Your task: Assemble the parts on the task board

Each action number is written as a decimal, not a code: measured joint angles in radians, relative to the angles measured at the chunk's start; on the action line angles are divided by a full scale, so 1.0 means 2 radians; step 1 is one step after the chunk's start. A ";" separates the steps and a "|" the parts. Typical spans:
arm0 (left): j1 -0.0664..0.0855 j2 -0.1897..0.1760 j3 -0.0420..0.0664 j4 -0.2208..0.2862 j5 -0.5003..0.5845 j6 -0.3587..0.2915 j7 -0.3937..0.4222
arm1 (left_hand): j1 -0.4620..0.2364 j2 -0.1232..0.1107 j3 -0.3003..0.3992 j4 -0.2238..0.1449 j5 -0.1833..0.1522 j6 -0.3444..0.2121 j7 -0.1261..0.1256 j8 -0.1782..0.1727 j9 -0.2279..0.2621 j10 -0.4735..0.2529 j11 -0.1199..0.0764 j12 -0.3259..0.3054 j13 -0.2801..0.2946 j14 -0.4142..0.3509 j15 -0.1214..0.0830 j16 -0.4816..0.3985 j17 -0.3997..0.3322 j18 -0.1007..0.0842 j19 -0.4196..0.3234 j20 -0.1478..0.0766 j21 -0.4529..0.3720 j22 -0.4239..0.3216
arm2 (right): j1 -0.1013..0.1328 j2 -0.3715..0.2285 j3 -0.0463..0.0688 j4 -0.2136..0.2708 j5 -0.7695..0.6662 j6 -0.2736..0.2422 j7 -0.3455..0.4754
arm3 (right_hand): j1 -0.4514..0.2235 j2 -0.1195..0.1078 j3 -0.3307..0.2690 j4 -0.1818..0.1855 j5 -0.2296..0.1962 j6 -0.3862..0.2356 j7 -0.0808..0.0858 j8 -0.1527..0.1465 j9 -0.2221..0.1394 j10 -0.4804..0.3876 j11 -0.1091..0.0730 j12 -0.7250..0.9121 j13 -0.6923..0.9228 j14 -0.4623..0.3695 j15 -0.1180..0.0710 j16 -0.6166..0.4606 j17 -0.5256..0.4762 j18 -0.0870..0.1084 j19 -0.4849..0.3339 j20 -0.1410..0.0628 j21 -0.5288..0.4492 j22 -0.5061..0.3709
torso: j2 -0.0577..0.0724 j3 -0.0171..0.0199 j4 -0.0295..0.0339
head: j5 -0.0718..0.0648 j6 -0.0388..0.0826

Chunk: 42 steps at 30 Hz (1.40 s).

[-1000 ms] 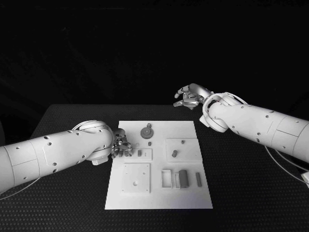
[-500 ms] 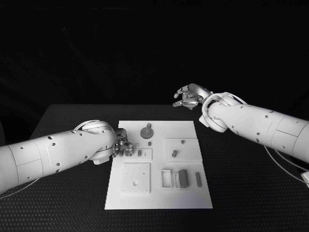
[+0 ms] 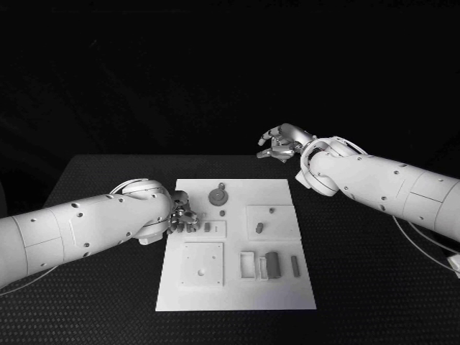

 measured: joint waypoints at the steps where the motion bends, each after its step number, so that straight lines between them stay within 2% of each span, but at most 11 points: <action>1: 0.000 0.000 0.000 0.000 0.000 0.000 0.000 | -0.003 -0.004 -0.004 0.002 -0.003 -0.001 0.001 0.002 0.000 0.002 -0.002 -0.002 0.000 0.000 0.000 0.000 -0.001 0.000 -0.002 -0.002 0.000 0.000 | 0.000 0.000 0.000 0.000 0.000 0.000 0.000 | 0.000 0.000 0.000 0.000 0.000 0.000 0.000 0.000 0.000 0.000 0.000 0.000 0.000 0.000 0.000 0.000 0.000 0.000 0.000 0.000 0.000 0.000 | 0.000 0.0000 0.0000 | 0.000 0.000; 5: -0.002 0.000 -0.001 -0.001 0.000 0.000 -0.001 | -0.013 -0.015 -0.022 0.004 -0.006 -0.005 0.005 -0.001 0.000 0.004 -0.004 -0.004 0.001 -0.003 0.003 -0.002 -0.001 0.008 -0.004 -0.004 0.000 0.000 | 0.000 0.000 0.000 0.000 0.000 0.000 0.000 | 0.000 0.000 0.000 0.000 0.000 0.000 0.000 0.000 0.000 0.000 0.000 0.000 0.000 0.000 0.000 0.000 0.000 0.000 0.000 0.000 0.000 0.000 | 0.000 -0.0001 0.0002 | 0.000 0.000; 10: -0.002 0.001 -0.001 -0.001 0.000 0.000 -0.002 | -0.024 -0.031 -0.032 0.014 -0.007 -0.009 0.006 -0.002 -0.001 0.000 -0.003 -0.006 0.001 -0.005 0.001 -0.002 -0.002 0.008 -0.005 -0.004 0.000 0.000 | 0.000 0.000 0.000 0.000 0.000 0.001 0.000 | 0.000 0.000 0.000 0.000 0.000 0.000 0.000 0.000 0.000 0.000 0.000 0.000 0.000 0.000 0.000 0.000 0.000 0.000 0.000 0.000 0.000 0.000 | 0.000 -0.0002 0.0003 | 0.000 0.000; 17: -0.002 0.001 -0.001 -0.002 0.000 -0.001 -0.002 | -0.029 -0.035 -0.035 0.020 -0.007 -0.008 0.006 -0.002 -0.002 -0.001 -0.003 -0.006 0.002 -0.005 0.001 -0.002 -0.002 0.008 -0.006 -0.003 0.000 0.000 | 0.000 -0.001 0.000 0.000 0.000 0.002 0.000 | 0.000 0.000 0.000 0.000 0.000 0.000 0.000 0.000 0.000 0.000 0.000 0.000 0.000 0.000 0.000 0.000 0.000 0.000 0.000 0.000 0.000 0.000 | 0.000 -0.0002 0.0002 | 0.000 0.001; 25: -0.003 0.000 -0.001 -0.002 0.000 -0.005 -0.002 | -0.043 -0.049 -0.038 0.038 -0.008 -0.009 0.007 -0.002 -0.002 -0.001 -0.003 -0.008 0.003 -0.007 -0.001 -0.002 -0.002 0.008 -0.006 -0.003 -0.002 0.000 | 0.000 -0.001 0.000 0.000 0.000 0.002 0.000 | 0.000 0.000 0.000 0.000 0.000 0.000 0.000 0.000 0.000 0.000 0.000 0.000 0.000 0.000 0.000 0.000 0.000 0.000 0.000 0.000 0.000 0.000 | 0.000 -0.0004 0.0002 | -0.001 0.002; 27: -0.003 -0.001 -0.002 -0.001 -0.001 -0.006 -0.002 | -0.046 -0.055 -0.037 0.045 -0.014 -0.009 0.007 -0.002 -0.002 -0.001 -0.003 -0.008 0.004 -0.007 -0.001 -0.002 -0.003 0.008 -0.006 -0.002 -0.002 0.000 | 0.000 -0.001 0.000 0.000 0.000 0.002 0.000 | 0.000 0.000 0.000 0.000 0.000 0.000 0.000 0.000 0.000 0.000 0.000 0.000 0.000 0.000 0.000 0.000 0.000 0.000 0.000 0.000 0.000 0.000 | 0.000 -0.0004 0.0002 | -0.001 0.002; 28: -0.003 -0.001 -0.002 -0.001 -0.002 -0.007 -0.002 | -0.047 -0.060 -0.036 0.051 -0.029 -0.011 0.005 -0.002 -0.002 -0.001 -0.003 -0.008 0.005 -0.007 -0.001 -0.002 -0.003 0.008 -0.006 -0.002 -0.004 0.000 | 0.000 -0.001 0.000 0.000 0.000 0.002 0.000 | 0.000 0.000 0.000 0.000 0.000 0.000 0.000 0.000 0.000 0.000 0.000 0.000 0.000 0.000 0.000 0.000 0.000 0.000 0.000 0.000 0.000 0.000 | 0.000 -0.0004 0.0001 | -0.001 0.002; 31: -0.003 -0.001 -0.002 -0.001 -0.003 -0.010 -0.002 | -0.052 -0.071 -0.035 0.064 -0.049 -0.011 0.005 -0.001 -0.002 -0.002 -0.005 -0.008 0.006 -0.007 -0.001 -0.002 -0.003 0.008 -0.006 -0.002 -0.004 0.000 | -0.001 -0.001 0.000 0.000 0.000 0.002 0.000 | 0.000 0.000 0.000 0.000 0.000 0.000 0.000 0.000 0.000 0.000 0.000 0.000 0.000 0.000 0.000 0.000 0.000 0.000 0.000 0.000 0.000 0.000 | 0.000 -0.0004 0.0000 | -0.001 0.002; 33: -0.003 -0.002 -0.002 0.000 -0.003 -0.013 -0.002 | -0.054 -0.082 -0.035 0.073 -0.064 -0.011 0.005 -0.003 -0.002 -0.002 -0.005 -0.008 0.007 -0.008 -0.003 -0.002 -0.003 0.008 -0.007 -0.003 -0.006 0.000 | -0.001 -0.002 0.000 0.000 0.000 0.002 0.000 | 0.000 0.000 0.000 0.000 0.000 0.000 0.000 0.000 0.000 0.000 0.000 0.000 0.000 0.000 0.000 0.000 0.000 0.000 0.000 0.000 0.000 0.000 | 0.000 -0.0004 0.0000 | -0.001 0.003; 35: -0.003 -0.004 -0.002 0.000 -0.004 -0.016 -0.002 | -0.058 -0.088 -0.034 0.082 -0.067 -0.012 0.006 -0.004 -0.002 -0.002 -0.005 -0.008 0.007 -0.008 -0.003 -0.002 -0.003 0.007 -0.008 -0.004 -0.006 0.000 | -0.001 -0.002 0.000 0.000 0.000 0.002 0.000 | 0.000 0.000 0.000 0.000 0.000 0.000 0.000 0.000 0.000 0.000 0.000 0.000 0.000 0.000 0.000 0.000 0.000 0.000 0.000 0.000 0.000 0.000 | 0.000 -0.0004 -0.0001 | -0.001 0.003; 42: -0.003 -0.010 0.000 0.003 -0.005 -0.027 -0.002 | -0.058 -0.094 -0.032 0.093 -0.067 -0.015 0.006 -0.007 -0.003 -0.004 -0.004 -0.008 0.008 -0.008 -0.003 -0.002 -0.003 0.007 -0.008 -0.004 -0.006 0.000 | -0.002 -0.002 0.000 0.000 0.000 0.002 0.000 | 0.000 0.000 0.000 0.000 0.000 0.000 0.000 0.000 0.000 0.000 0.000 0.000 0.000 0.000 0.000 0.000 0.000 0.000 0.000 0.000 0.000 0.000 | 0.000 -0.0003 -0.0002 | -0.001 0.004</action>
